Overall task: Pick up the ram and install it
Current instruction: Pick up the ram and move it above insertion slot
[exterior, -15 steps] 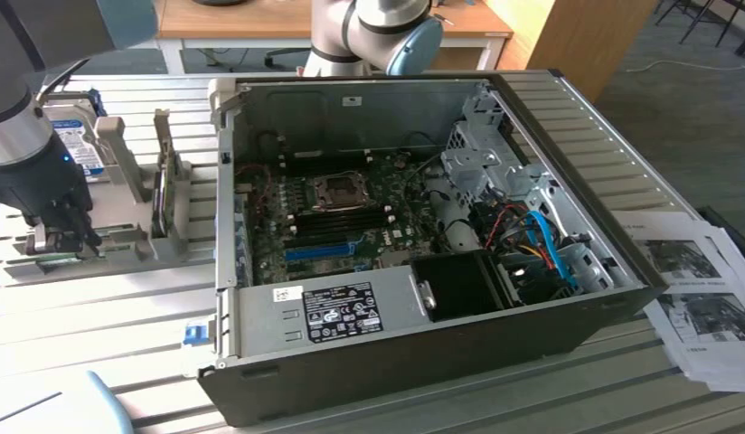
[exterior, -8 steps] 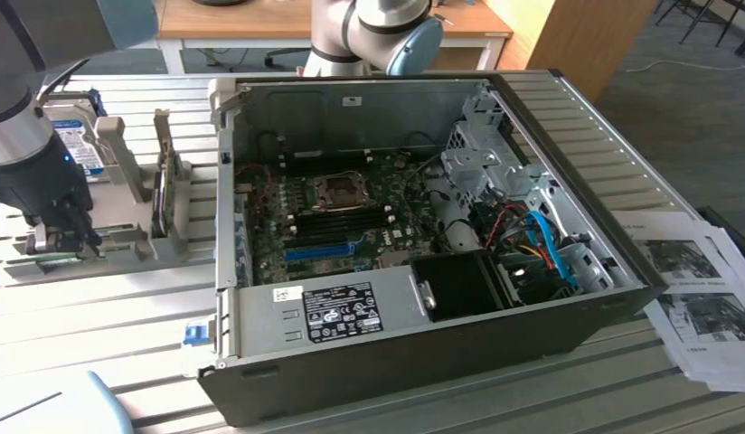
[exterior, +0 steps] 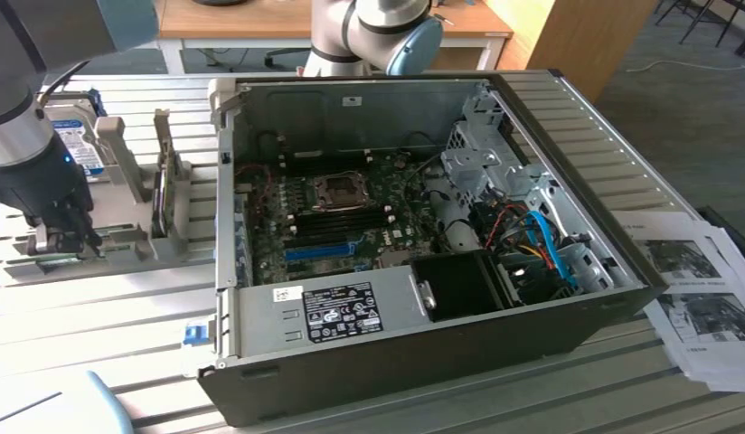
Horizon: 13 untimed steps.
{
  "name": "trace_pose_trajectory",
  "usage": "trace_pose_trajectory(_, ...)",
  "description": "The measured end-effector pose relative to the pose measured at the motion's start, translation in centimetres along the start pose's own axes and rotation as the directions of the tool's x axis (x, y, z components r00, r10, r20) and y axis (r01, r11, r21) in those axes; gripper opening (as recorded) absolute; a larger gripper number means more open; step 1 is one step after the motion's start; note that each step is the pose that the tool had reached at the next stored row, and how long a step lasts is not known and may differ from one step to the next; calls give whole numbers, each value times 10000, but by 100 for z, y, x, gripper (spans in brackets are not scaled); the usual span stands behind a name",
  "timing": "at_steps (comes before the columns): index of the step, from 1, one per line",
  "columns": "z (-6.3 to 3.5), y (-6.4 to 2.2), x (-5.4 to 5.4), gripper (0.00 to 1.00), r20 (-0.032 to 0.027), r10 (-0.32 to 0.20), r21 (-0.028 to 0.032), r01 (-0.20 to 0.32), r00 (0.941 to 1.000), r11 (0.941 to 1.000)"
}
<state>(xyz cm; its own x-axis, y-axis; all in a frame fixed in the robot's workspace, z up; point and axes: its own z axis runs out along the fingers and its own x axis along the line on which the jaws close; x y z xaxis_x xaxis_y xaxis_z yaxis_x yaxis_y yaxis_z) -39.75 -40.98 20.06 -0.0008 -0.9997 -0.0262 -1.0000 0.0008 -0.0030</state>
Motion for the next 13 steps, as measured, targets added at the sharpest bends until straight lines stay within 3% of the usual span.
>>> trace_pose_trajectory(9, 2, 0, 0, 22, 0, 0, 1, 0, 10000, 10000)
trace_pose_trajectory(10, 2, 0, 0, 15, -1, 0, 1, 0, 10000, 10000)
trace_pose_trajectory(13, 2, 0, 0, 11, 1, 0, 1, 0, 10000, 10000)
